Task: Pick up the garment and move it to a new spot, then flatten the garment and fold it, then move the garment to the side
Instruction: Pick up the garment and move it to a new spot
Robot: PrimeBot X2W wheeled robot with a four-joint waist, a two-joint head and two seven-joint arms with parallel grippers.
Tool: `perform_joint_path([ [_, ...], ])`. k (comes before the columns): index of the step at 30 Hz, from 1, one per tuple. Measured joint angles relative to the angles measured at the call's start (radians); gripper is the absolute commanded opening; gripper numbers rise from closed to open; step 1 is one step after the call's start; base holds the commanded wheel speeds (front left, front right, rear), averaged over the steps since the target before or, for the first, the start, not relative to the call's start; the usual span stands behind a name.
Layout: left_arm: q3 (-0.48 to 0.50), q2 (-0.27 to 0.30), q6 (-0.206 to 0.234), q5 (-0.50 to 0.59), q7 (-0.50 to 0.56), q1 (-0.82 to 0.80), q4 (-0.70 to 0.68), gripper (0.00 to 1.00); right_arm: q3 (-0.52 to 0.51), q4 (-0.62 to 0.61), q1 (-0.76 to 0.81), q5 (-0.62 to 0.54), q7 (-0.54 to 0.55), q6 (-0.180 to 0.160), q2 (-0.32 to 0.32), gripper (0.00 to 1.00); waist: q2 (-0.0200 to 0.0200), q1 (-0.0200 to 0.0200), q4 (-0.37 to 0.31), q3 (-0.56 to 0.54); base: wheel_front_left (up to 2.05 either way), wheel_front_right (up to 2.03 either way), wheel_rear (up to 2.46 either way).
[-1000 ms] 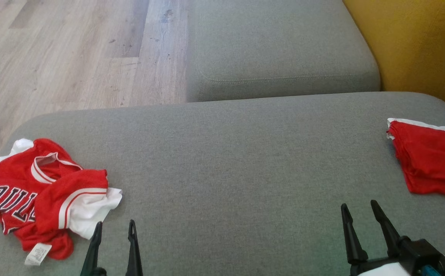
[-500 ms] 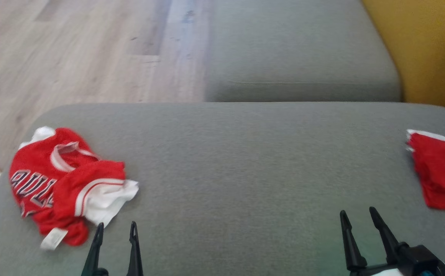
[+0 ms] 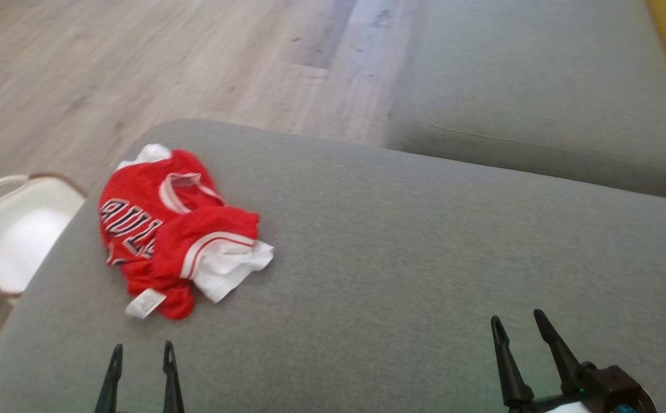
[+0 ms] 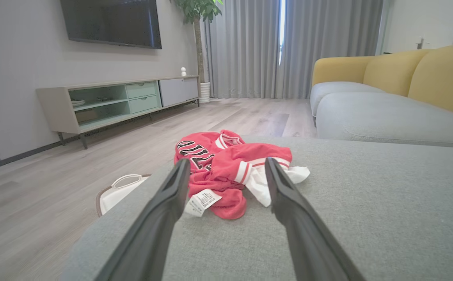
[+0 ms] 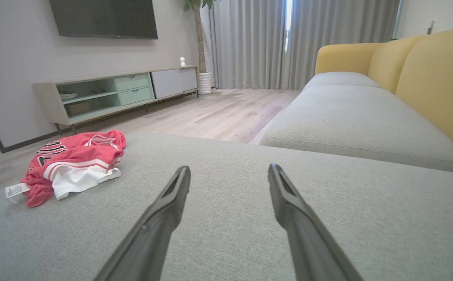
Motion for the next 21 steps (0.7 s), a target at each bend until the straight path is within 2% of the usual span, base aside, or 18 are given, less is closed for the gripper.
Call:
perform_joint_path([
  [7,0.013,0.002,0.001,0.0,0.0,0.0,-0.016,1.0,0.0,0.001,0.0,0.0,0.0,0.0,0.001,1.0,0.0,0.0,0.043,0.01,0.0,0.0,0.0],
  [17,0.039,0.005,0.001,0.0,0.0,-0.001,-0.026,1.0,-0.004,0.004,0.0,-0.013,0.0,0.0,0.001,1.0,0.0,0.0,0.039,0.031,0.0,0.0,0.0],
  [21,0.058,0.026,-0.002,0.0,0.0,-0.017,-0.043,1.0,-0.005,0.004,-0.001,-0.034,0.0,0.0,0.001,1.0,0.0,0.0,0.029,0.052,0.0,0.0,0.0],
])
